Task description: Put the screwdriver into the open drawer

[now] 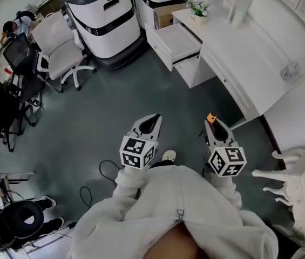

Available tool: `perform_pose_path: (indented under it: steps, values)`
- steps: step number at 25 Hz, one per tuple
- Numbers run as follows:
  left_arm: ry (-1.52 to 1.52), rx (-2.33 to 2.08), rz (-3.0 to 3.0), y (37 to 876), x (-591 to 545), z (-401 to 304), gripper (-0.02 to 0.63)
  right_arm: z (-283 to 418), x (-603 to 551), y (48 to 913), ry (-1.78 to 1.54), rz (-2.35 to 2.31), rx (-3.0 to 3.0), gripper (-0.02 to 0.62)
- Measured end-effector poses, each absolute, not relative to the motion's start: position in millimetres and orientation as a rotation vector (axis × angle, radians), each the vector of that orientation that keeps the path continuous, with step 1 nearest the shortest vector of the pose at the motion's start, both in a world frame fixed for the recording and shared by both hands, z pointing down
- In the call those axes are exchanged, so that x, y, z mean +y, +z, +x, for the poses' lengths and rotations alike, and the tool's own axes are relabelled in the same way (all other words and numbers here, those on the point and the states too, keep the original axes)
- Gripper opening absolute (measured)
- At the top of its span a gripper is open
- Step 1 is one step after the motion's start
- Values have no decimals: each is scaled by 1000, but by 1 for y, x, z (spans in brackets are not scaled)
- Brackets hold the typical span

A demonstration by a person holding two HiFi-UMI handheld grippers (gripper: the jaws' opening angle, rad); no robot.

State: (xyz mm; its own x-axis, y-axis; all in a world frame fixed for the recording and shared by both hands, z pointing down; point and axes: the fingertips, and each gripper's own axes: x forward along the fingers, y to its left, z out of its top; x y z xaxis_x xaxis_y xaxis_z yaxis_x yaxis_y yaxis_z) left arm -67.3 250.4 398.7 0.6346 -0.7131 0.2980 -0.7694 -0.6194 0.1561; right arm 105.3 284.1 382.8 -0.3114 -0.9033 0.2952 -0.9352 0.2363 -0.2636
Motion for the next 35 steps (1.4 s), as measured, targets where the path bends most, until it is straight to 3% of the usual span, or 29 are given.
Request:
perform_pose_path:
  steps: [22,35]
  values:
    - [308,-1154,2676,401,111,-64,17,120,146,372,555,1927,-2368,125]
    - [312,-1187,2581,421,73,-56,17,123,89,401,727,1827,-2415,126]
